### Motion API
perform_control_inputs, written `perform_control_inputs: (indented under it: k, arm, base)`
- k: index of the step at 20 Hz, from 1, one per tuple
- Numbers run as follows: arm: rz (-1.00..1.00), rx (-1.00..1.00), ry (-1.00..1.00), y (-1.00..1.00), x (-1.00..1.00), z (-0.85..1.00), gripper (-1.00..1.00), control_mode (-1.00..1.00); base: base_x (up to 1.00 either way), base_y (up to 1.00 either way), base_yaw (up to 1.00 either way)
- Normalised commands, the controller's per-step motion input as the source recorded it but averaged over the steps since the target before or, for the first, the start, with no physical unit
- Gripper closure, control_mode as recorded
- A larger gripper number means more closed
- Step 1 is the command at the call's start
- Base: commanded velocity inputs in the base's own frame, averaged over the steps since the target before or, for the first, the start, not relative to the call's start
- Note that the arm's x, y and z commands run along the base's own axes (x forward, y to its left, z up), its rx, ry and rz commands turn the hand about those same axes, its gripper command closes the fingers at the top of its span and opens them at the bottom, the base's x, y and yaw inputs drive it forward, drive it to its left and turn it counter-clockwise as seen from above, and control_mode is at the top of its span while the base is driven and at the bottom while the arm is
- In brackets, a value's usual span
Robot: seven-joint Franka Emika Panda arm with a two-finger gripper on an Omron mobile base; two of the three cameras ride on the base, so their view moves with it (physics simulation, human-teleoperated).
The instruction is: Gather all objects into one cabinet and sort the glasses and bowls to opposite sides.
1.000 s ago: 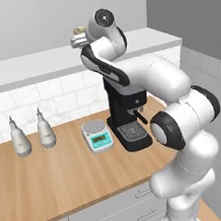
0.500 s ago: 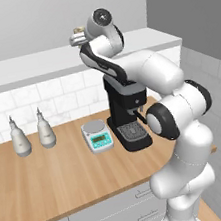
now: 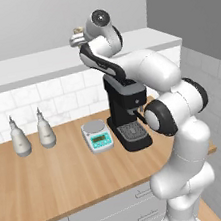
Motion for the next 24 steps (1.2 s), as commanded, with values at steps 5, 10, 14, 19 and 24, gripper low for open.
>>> perform_control_inputs:
  k: [5, 10, 14, 19, 24]
  arm:
    - [0.0, 0.0, -0.01, -0.07, -0.03, -0.01, 1.0, -1.0]
    - [-0.01, 0.0, 0.0, -0.09, -0.75, -0.1, 1.0, -1.0]
    - [0.0, 0.0, -0.05, -0.33, -1.0, -0.16, 1.0, -1.0]
    - [0.01, 0.0, -0.08, -0.29, -1.0, -0.02, 1.0, -1.0]
    - [0.04, 0.02, -0.03, -0.55, -1.0, 0.1, 1.0, -1.0]
  base:
    - [0.0, 0.0, 0.0]
    - [0.0, 0.0, 0.0]
    - [0.0, 0.0, 0.0]
    - [0.0, 0.0, 0.0]
    - [0.0, 0.0, 0.0]
